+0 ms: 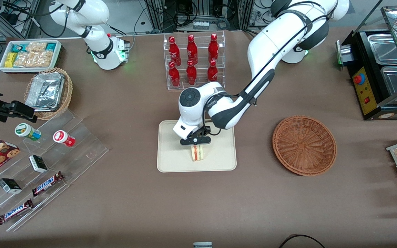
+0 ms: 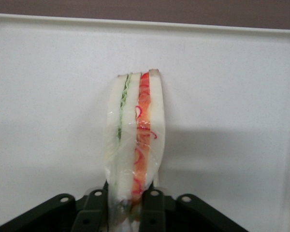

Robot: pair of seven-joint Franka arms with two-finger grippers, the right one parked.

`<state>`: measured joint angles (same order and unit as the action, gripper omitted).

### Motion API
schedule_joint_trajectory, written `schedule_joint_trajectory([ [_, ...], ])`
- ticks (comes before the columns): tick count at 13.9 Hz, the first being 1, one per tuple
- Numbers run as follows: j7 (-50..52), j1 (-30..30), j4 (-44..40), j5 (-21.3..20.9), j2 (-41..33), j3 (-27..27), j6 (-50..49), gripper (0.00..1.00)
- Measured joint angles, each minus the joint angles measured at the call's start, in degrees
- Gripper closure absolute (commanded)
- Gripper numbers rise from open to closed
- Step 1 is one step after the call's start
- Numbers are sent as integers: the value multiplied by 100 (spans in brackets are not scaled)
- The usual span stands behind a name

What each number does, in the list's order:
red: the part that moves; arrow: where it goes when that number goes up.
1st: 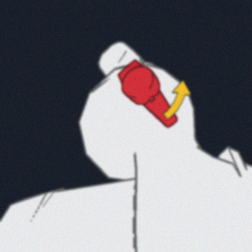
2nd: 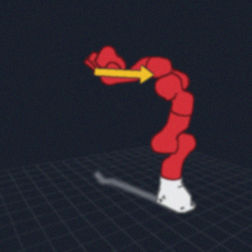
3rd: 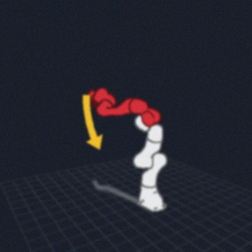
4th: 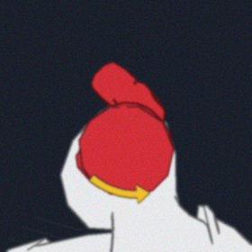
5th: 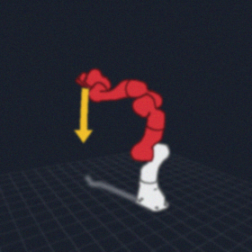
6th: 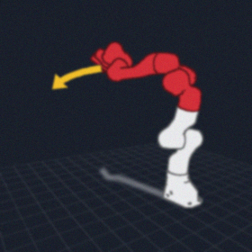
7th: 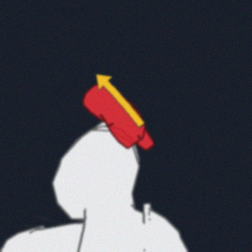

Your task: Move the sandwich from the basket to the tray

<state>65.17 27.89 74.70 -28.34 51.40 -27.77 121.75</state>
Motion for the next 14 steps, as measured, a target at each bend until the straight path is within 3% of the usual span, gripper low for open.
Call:
schedule_joint_trajectory([
  [6, 76, -9, -228, -1, -286, 1, -494, 1],
  [9, 307, -142, -354, 372, -987, 21, -1194, 1],
  [14, 309, -977, -362, 892, -2358, 51, -2596, 1],
])
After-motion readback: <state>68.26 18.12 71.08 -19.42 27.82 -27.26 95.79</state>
